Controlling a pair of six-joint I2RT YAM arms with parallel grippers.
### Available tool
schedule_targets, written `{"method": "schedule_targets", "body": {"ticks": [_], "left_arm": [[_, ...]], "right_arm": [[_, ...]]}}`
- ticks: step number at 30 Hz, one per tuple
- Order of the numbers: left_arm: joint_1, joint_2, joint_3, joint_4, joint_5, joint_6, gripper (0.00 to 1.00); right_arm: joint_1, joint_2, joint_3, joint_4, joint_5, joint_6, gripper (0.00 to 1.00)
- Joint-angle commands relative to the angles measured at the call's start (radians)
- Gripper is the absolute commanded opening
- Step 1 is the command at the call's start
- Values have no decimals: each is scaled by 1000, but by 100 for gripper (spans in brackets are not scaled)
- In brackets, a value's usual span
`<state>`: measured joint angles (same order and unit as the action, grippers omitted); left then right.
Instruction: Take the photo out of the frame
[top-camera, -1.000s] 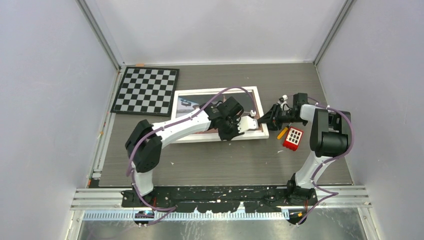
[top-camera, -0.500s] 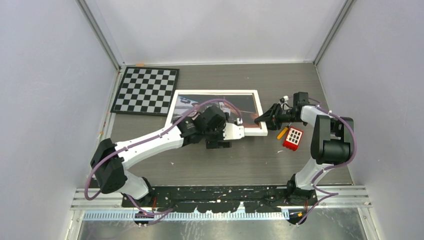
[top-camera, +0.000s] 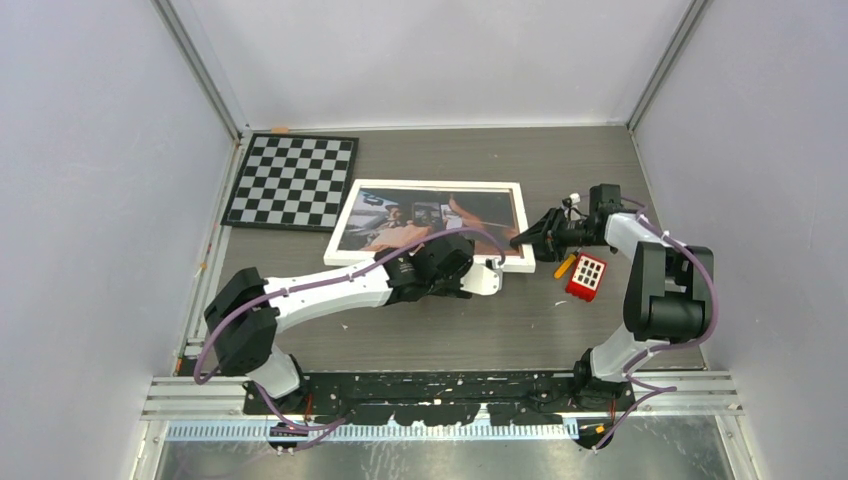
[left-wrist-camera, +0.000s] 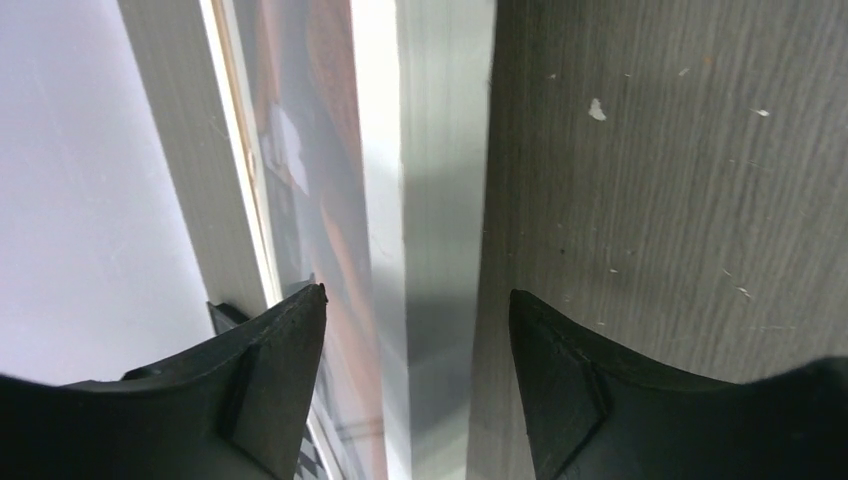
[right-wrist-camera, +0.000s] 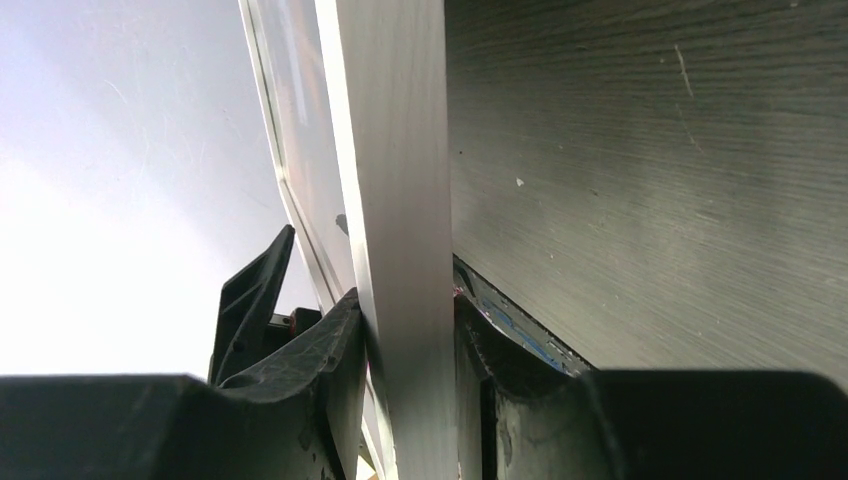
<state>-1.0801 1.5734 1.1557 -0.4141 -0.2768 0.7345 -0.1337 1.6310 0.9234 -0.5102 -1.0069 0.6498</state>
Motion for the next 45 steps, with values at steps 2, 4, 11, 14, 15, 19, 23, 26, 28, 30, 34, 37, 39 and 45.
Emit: {"method": "schedule_targets", "body": {"ticks": [2, 4, 11, 14, 15, 19, 23, 26, 28, 30, 34, 37, 39, 45], "left_arm": [[-10, 6, 4, 93, -105, 47, 63], [-11, 6, 3, 93, -119, 55, 55], [-10, 5, 68, 14, -130, 40, 17], [-11, 4, 121, -48, -127, 23, 2], [-11, 1, 143, -78, -124, 15, 0], [-9, -7, 232, -183, -96, -16, 0], [-9, 0, 344, -308, -57, -28, 0], [-9, 17, 441, -415, -39, -49, 0], [-9, 29, 521, -493, -15, -67, 0], [-9, 45, 606, -588, 27, -82, 0], [-9, 96, 796, -775, 83, -130, 0], [-6, 145, 941, -900, 126, -166, 0], [-2, 173, 1035, -964, 151, -192, 0], [34, 262, 1314, -1130, 260, -267, 0]], "right_arm": [[-6, -76, -2, -57, -32, 31, 1], [-6, -79, -4, -57, -32, 30, 1], [-6, -84, 14, -69, -27, 14, 17], [-7, -84, 51, -103, -21, -18, 35], [-9, -83, 73, -124, -18, -38, 44], [-27, -97, 159, -241, 27, -165, 68], [-40, -164, 164, -251, 66, -206, 90], [-61, -196, 183, -241, 81, -204, 99], [-88, -200, 211, -241, 80, -205, 100], [-120, -195, 237, -239, 85, -206, 100], [-166, -174, 259, -217, 126, -211, 100], [-177, -163, 264, -200, 150, -212, 99], [-178, -160, 264, -197, 159, -216, 100], [-178, -145, 258, -218, 162, -242, 100]]}}
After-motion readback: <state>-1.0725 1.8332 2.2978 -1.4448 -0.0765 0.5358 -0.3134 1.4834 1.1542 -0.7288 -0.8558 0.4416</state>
